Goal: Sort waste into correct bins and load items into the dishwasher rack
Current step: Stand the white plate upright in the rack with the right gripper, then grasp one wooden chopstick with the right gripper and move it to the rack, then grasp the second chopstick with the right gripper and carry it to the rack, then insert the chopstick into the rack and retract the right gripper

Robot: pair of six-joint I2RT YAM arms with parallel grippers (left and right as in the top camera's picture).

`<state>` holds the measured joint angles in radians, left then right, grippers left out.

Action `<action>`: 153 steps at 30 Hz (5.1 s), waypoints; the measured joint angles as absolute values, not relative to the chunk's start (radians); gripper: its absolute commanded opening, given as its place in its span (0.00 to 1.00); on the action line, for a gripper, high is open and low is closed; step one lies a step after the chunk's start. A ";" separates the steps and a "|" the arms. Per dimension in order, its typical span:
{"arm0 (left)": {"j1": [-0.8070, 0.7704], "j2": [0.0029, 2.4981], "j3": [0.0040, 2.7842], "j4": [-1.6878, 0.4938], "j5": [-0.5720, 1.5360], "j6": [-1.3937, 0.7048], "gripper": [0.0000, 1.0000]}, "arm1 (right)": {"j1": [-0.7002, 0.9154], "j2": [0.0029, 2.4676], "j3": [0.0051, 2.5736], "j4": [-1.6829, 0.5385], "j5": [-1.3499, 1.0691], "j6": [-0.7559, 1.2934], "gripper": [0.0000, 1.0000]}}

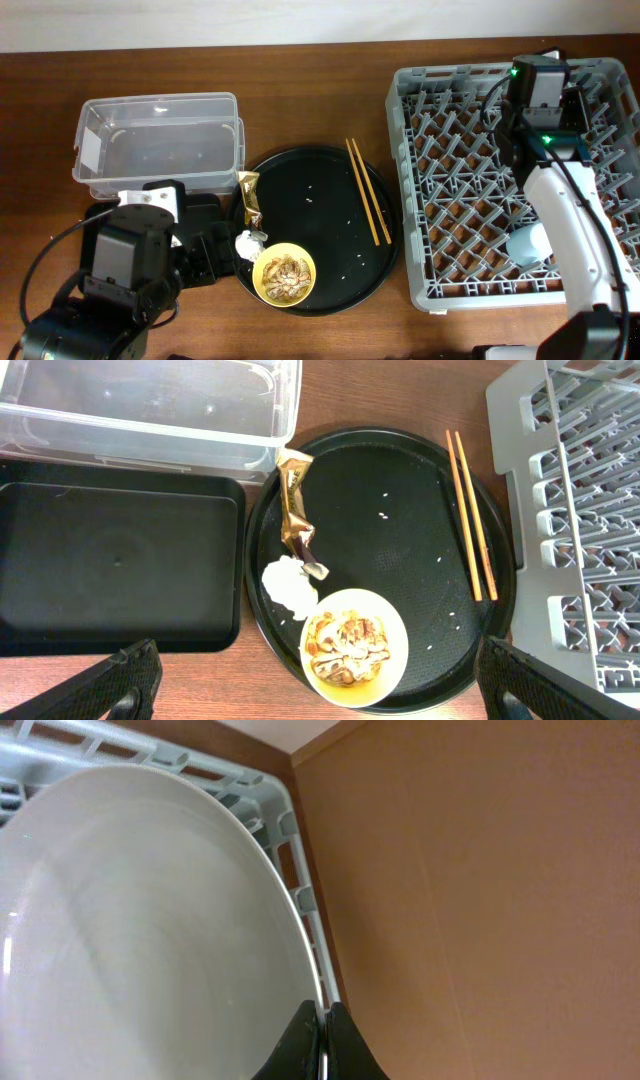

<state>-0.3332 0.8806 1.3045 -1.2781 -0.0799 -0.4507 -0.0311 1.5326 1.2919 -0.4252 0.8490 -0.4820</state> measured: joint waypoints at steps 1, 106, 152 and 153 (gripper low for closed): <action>-0.333 0.881 1.304 -1.278 -0.080 -0.451 1.00 | -0.031 1.551 1.292 -0.425 0.849 -0.485 0.04; -0.333 0.902 1.304 -1.302 -0.083 -0.451 1.00 | 0.458 1.721 1.458 -0.943 0.035 0.306 0.04; -0.333 0.902 1.304 -1.332 -0.083 -0.451 1.00 | 0.262 1.041 1.652 -1.420 -0.157 0.045 0.98; -0.333 0.902 1.304 -1.332 -0.083 -0.451 1.00 | 0.262 1.029 1.649 -1.400 -0.155 0.005 0.98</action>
<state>-0.3332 0.9016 1.3037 -1.3315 -0.0834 -0.4507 0.2615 1.0286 1.6489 -1.4002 -0.1555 0.0051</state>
